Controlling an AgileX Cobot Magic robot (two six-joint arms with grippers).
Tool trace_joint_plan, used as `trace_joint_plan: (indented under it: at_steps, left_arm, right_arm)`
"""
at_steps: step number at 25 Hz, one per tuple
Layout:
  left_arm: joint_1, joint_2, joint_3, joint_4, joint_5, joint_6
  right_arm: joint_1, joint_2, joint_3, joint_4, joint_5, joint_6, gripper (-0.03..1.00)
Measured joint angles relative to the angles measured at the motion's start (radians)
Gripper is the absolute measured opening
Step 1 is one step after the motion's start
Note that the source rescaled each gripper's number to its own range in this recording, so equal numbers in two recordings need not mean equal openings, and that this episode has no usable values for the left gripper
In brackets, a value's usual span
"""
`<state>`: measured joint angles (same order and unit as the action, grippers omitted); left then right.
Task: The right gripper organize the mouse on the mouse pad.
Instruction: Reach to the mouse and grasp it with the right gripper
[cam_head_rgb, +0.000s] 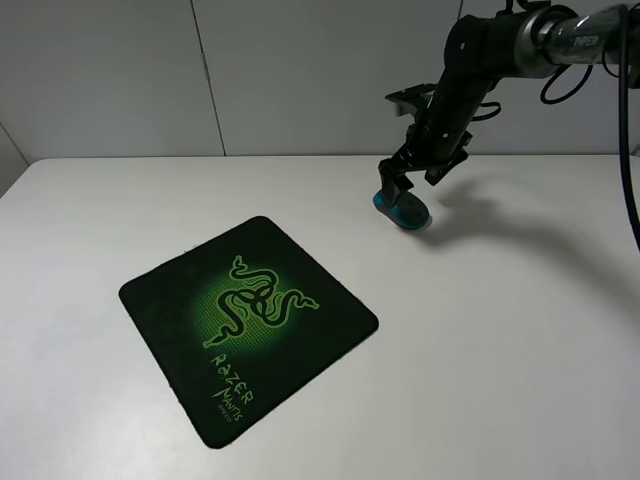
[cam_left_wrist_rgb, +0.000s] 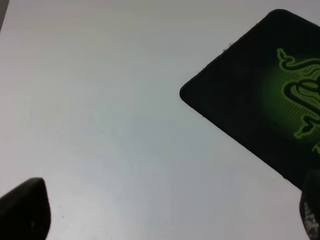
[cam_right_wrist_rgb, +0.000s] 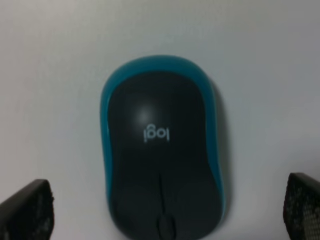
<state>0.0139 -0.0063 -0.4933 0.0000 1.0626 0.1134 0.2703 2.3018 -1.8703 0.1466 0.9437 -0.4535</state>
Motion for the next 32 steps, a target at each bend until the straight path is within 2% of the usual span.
trace_joint_plan:
  at_steps: [32]
  left_arm:
    - [0.0, 0.0, 0.0, 0.0, 0.0, 0.0]
  right_arm:
    - [0.011, 0.089, -0.008, 0.022, -0.083, -0.041, 1.0]
